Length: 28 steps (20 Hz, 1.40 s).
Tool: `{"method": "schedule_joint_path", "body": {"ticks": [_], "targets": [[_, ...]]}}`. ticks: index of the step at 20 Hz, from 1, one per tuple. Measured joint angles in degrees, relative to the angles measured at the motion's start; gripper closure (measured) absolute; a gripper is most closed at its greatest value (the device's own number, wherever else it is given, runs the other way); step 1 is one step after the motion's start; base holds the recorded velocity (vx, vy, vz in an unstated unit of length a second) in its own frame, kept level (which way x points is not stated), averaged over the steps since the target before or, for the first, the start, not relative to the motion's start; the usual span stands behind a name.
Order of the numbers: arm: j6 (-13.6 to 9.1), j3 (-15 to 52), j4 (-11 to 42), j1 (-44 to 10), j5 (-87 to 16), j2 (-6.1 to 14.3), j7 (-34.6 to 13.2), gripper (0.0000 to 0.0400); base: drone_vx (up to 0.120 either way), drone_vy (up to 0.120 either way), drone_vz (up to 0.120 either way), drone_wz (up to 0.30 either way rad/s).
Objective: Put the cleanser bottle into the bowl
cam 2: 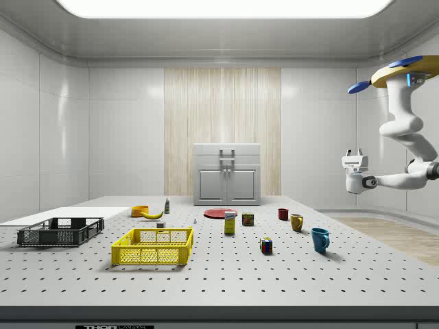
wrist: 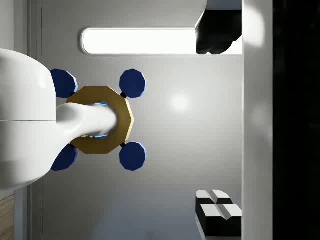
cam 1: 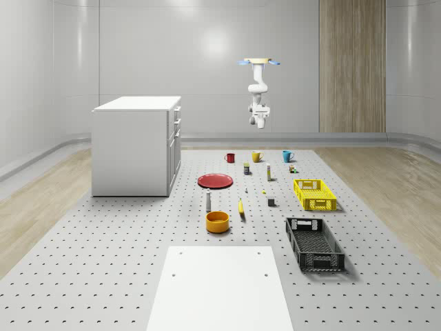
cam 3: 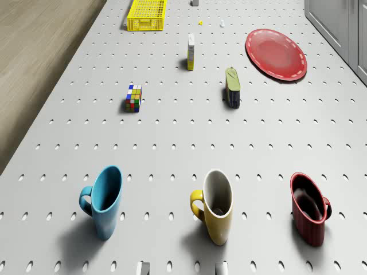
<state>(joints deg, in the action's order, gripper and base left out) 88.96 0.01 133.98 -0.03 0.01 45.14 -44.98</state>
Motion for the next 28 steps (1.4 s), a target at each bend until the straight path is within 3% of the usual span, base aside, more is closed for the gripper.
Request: {"method": "schedule_joint_path", "body": {"ticks": [4, 12, 18, 28], "targets": [[-3.95, 0.06, -4.85, -0.11, 0.04, -0.72, 0.07, 0.0, 0.01, -0.04, 0.0, 0.0], [-9.27, 0.14, -13.51, -0.26, 0.1, -3.7, 0.13, 0.0, 0.12, -0.12, 0.0, 0.0], [-10.69, 0.19, -16.21, -0.33, 0.12, -4.71, 0.16, 0.0, 0.12, -0.12, 0.0, 0.0], [-10.85, 0.24, -16.94, -0.41, 0.14, -4.84, 0.19, 0.0, 0.12, -0.12, 0.0, 0.0]]}}
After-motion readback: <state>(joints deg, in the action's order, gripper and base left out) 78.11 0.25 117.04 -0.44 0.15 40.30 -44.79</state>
